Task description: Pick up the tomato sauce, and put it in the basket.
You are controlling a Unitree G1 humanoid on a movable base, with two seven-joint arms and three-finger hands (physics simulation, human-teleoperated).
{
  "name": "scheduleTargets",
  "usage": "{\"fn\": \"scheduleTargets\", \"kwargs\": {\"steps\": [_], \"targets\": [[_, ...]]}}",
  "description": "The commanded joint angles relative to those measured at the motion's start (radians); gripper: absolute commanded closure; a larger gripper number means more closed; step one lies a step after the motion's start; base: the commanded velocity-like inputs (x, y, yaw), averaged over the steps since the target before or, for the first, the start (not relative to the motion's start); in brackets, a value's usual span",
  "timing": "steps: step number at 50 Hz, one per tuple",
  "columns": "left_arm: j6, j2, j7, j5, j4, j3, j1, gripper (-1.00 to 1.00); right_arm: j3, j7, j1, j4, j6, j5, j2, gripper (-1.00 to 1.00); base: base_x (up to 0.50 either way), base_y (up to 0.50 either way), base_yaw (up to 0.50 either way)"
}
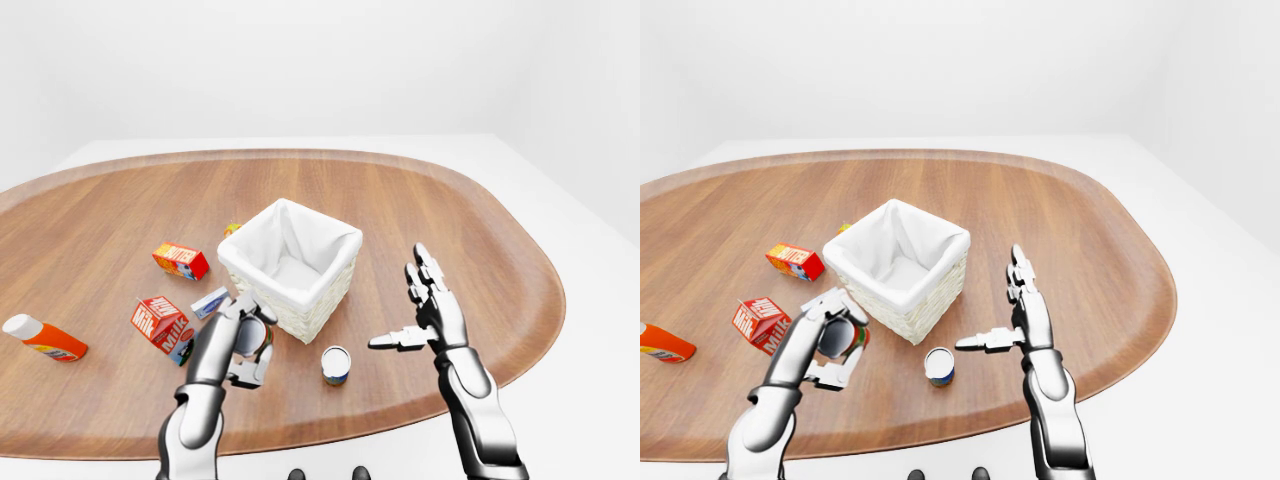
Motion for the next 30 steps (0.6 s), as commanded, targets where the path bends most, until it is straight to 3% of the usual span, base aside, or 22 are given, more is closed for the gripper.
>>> {"fn": "scheduleTargets", "kwargs": {"steps": [1,30], "targets": [[0.000,-0.005,0.009,-0.027,-0.089,0.000,0.011,1.00,0.001,-0.001,0.000,0.001,0.000,-0.001,0.000,-1.00,0.00,0.00,0.00],[0.000,-0.016,-0.073,0.027,-0.265,-0.008,0.017,1.00,0.000,-0.002,-0.004,0.010,0.000,-0.002,0.000,-1.00,0.00,0.00,0.00]]}}
